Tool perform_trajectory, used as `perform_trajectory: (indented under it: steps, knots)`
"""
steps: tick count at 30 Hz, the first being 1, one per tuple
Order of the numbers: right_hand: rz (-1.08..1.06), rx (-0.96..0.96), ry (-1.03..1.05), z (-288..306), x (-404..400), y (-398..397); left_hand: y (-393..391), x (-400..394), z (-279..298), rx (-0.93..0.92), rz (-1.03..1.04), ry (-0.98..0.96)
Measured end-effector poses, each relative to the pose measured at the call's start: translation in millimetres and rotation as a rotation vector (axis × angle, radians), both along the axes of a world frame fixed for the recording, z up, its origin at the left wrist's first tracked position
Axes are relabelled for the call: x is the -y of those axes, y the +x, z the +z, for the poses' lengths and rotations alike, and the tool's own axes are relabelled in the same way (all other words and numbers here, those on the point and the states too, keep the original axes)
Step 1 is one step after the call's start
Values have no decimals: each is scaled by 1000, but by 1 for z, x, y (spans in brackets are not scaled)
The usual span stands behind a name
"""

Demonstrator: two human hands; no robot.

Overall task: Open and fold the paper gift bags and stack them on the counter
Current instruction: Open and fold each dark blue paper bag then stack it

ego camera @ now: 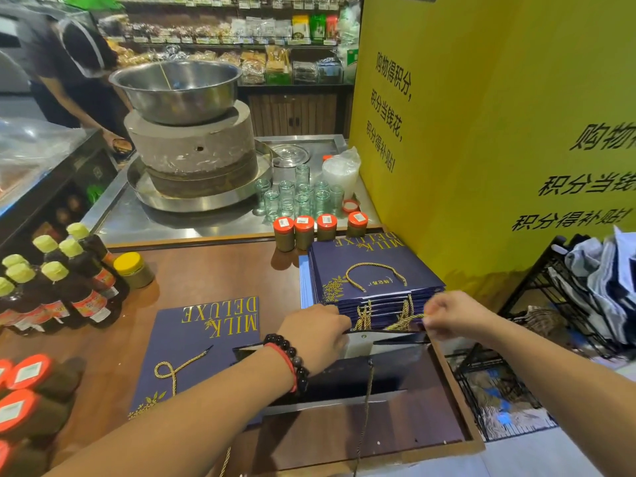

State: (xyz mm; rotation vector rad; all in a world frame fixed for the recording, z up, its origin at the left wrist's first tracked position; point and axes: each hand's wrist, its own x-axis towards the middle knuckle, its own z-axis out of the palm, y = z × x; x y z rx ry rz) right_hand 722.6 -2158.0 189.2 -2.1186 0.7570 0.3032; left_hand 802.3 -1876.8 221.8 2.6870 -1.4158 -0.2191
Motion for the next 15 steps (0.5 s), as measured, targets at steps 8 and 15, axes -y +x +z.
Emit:
perform_trajectory:
  steps: [8,15]
  knots:
    - [248,198,147,37,-84,41,0,16,-4,-55,37,-17]
    - [306,79,33,36,-91,45,-2,14,-9,-56,74,-54]
